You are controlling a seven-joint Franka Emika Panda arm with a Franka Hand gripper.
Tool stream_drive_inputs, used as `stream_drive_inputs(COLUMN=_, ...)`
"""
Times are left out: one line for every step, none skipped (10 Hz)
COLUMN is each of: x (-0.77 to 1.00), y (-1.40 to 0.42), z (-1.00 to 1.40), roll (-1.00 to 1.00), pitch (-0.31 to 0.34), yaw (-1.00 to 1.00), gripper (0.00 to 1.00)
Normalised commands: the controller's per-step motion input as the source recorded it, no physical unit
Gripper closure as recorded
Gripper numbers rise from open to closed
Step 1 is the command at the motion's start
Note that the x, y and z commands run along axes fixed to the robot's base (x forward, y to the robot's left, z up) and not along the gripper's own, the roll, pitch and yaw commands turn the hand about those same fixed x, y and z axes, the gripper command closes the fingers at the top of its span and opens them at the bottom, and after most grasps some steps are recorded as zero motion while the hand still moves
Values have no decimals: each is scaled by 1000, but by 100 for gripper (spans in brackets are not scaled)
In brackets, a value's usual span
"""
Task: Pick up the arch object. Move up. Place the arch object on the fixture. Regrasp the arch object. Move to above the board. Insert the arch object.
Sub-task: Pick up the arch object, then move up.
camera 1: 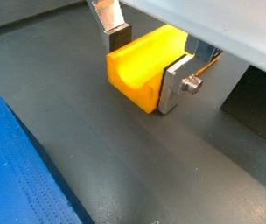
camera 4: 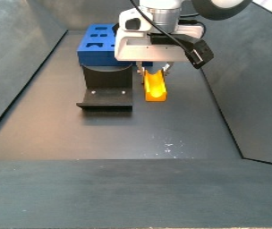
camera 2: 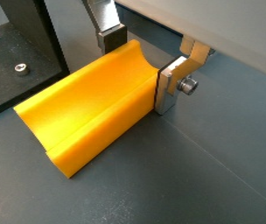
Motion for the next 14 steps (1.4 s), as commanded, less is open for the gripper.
stream_drive_inputs(x=0, y=0, z=0, roll=30, pitch=0, yaw=0, gripper=100)
stream_drive_inputs(x=0, y=0, z=0, roll=0, pitch=0, yaw=0, gripper=100)
stream_drive_inputs(x=0, y=0, z=0, roll=0, pitch=0, yaw=0, gripper=100)
stream_drive_inputs(x=0, y=0, z=0, roll=0, pitch=0, yaw=0, gripper=100)
stream_drive_inputs(x=0, y=0, z=0, roll=0, pitch=0, yaw=0, gripper=100)
stream_drive_inputs(x=0, y=0, z=0, roll=0, pitch=0, yaw=0, gripper=100)
stream_drive_inputs(x=0, y=0, z=0, roll=0, pitch=0, yaw=0, gripper=100)
stream_drive_inputs(x=0, y=0, z=0, roll=0, pitch=0, yaw=0, gripper=100)
stream_drive_inputs(x=0, y=0, z=0, roll=0, pitch=0, yaw=0, gripper=100)
stream_drive_inputs(x=0, y=0, z=0, roll=0, pitch=0, yaw=0, gripper=100)
stream_drive_inputs(x=0, y=0, z=0, roll=0, pitch=0, yaw=0, gripper=100)
stream_drive_inputs(x=0, y=0, z=0, roll=0, pitch=0, yaw=0, gripper=100)
stream_drive_inputs(x=0, y=0, z=0, roll=0, pitch=0, yaw=0, gripper=100)
stream_drive_inputs(x=0, y=0, z=833, roll=0, pitch=0, yaw=0, gripper=100)
